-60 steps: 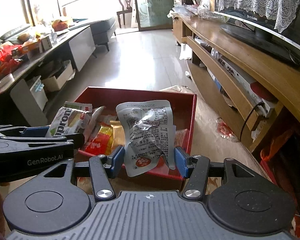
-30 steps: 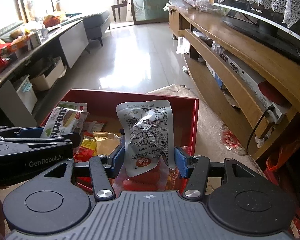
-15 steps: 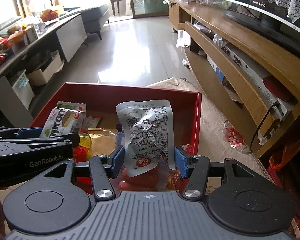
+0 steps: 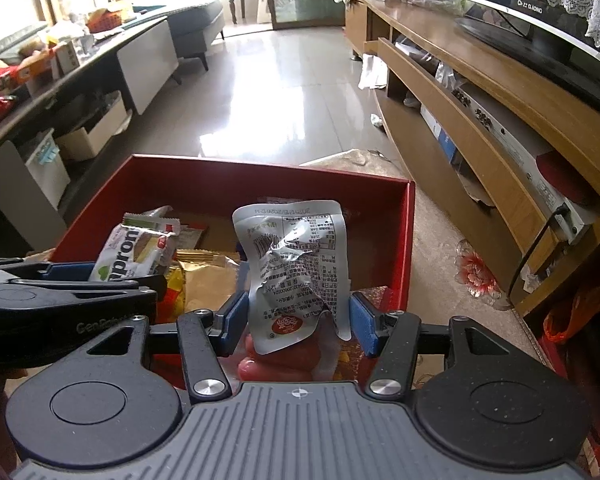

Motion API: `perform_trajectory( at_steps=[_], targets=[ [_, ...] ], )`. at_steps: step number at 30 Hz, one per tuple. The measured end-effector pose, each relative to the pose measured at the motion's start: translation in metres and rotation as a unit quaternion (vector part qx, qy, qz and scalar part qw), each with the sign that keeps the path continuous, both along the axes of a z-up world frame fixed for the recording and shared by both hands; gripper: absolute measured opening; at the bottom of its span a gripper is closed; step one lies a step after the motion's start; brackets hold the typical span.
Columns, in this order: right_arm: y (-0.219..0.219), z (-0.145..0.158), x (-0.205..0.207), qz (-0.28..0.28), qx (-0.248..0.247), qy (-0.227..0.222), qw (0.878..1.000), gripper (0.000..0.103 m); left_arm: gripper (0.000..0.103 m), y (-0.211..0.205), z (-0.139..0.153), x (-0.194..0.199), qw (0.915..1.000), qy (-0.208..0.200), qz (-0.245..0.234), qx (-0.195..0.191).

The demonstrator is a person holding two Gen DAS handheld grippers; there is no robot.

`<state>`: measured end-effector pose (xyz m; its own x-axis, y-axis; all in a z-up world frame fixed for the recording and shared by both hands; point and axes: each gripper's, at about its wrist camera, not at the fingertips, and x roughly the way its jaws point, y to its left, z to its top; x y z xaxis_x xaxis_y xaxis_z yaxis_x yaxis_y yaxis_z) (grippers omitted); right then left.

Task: Organize snacks
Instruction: 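Lower both packets into the red box and open both grippers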

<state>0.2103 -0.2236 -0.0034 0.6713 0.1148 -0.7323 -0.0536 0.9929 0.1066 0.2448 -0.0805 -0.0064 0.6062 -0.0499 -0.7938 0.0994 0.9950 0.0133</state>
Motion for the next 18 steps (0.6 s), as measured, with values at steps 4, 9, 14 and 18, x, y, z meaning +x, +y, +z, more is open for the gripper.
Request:
perform_trajectory(
  at_steps=[4,9,14,18],
  targets=[
    [-0.001,0.002,0.0,0.002,0.005,-0.001,1.0,0.064,0.057,0.0,0.003,0.0,1.0,-0.001,-0.002,-0.002],
    [-0.003,0.005,-0.003,-0.001,0.013,-0.003,1.0,0.069,0.058,0.004,0.008,-0.003,0.9999,-0.002,0.0,-0.012],
    [-0.002,0.011,-0.01,0.006,0.021,-0.007,1.0,0.072,0.061,0.011,0.015,-0.009,0.9997,-0.006,0.006,-0.025],
    [-0.004,0.015,-0.016,0.004,0.023,-0.013,1.0,0.076,0.063,0.014,0.021,-0.015,0.9994,-0.013,0.006,-0.032]
  ],
)
